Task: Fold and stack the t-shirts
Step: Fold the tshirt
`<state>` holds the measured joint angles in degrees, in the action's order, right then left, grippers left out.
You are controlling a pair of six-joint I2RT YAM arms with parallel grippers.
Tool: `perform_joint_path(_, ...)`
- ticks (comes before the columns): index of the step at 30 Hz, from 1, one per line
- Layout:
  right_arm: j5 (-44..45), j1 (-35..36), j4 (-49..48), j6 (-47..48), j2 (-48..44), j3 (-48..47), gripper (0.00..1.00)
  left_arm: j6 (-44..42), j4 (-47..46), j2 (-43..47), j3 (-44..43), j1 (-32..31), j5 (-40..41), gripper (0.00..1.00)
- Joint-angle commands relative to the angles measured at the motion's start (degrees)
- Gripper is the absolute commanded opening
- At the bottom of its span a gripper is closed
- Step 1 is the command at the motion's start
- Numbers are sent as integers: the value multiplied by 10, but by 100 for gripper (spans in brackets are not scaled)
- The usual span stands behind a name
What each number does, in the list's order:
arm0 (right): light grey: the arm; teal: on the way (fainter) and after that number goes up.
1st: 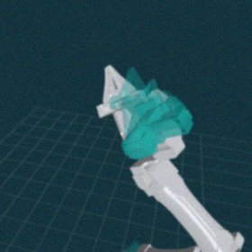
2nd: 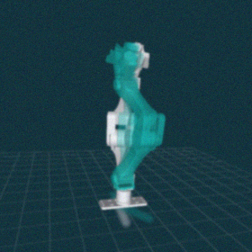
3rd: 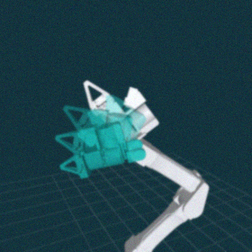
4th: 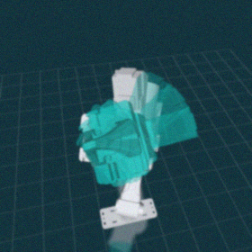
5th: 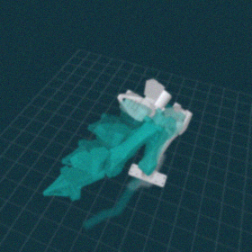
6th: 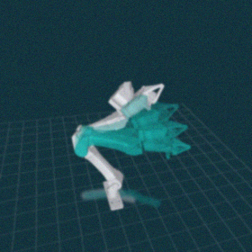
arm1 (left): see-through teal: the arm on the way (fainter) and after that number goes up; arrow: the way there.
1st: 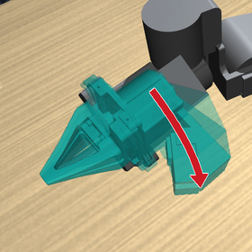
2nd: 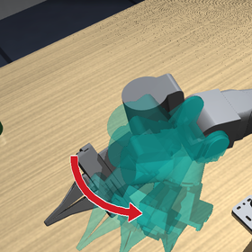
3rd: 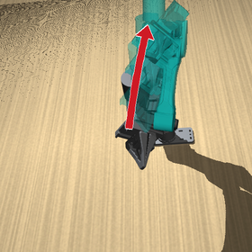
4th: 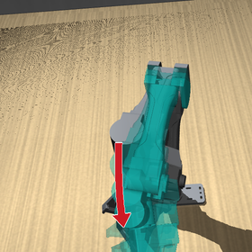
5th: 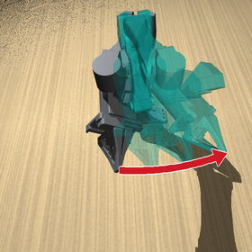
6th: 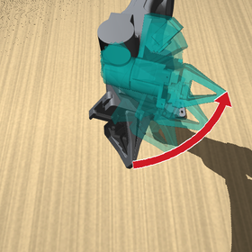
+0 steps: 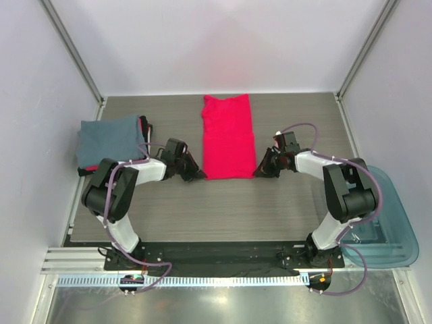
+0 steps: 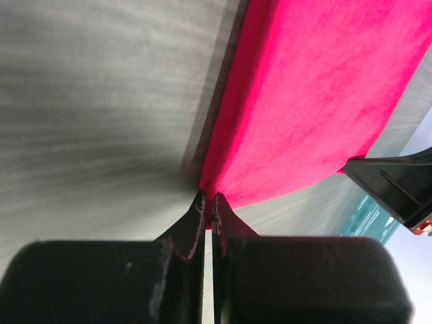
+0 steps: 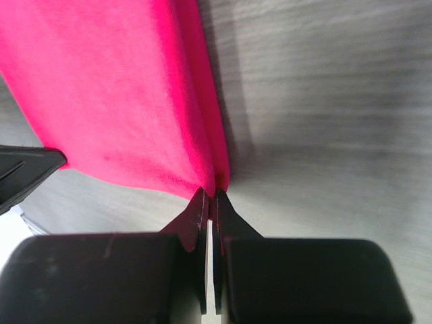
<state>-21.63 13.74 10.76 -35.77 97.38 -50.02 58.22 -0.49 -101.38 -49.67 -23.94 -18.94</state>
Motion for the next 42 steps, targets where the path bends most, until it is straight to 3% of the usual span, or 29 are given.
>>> perform_joint_path(1, -12, 3, 41, 22, -67, 1, 1, -8, -1, 51, 20, -5, -7, 0)
perform_joint_path(7, 1, 16, 102, 40, -172, 40, 1, -6, 3, 149, 98, -26, -19, 0)
perform_joint_path(12, 17, 26, 152, 40, -271, 67, 1, 3, 65, 251, 156, -64, -12, 0)
perform_joint_path(20, 74, 29, 244, 54, -365, 20, 1, 2, 194, 417, 119, -91, 40, 0)
perform_joint_path(24, 97, 29, 250, 64, -338, -33, 1, -17, 241, 399, 53, -81, 44, 0)
perform_joint_path(42, 152, 16, 188, 102, -58, -300, 1, -50, 183, 169, -158, 35, -26, 0)
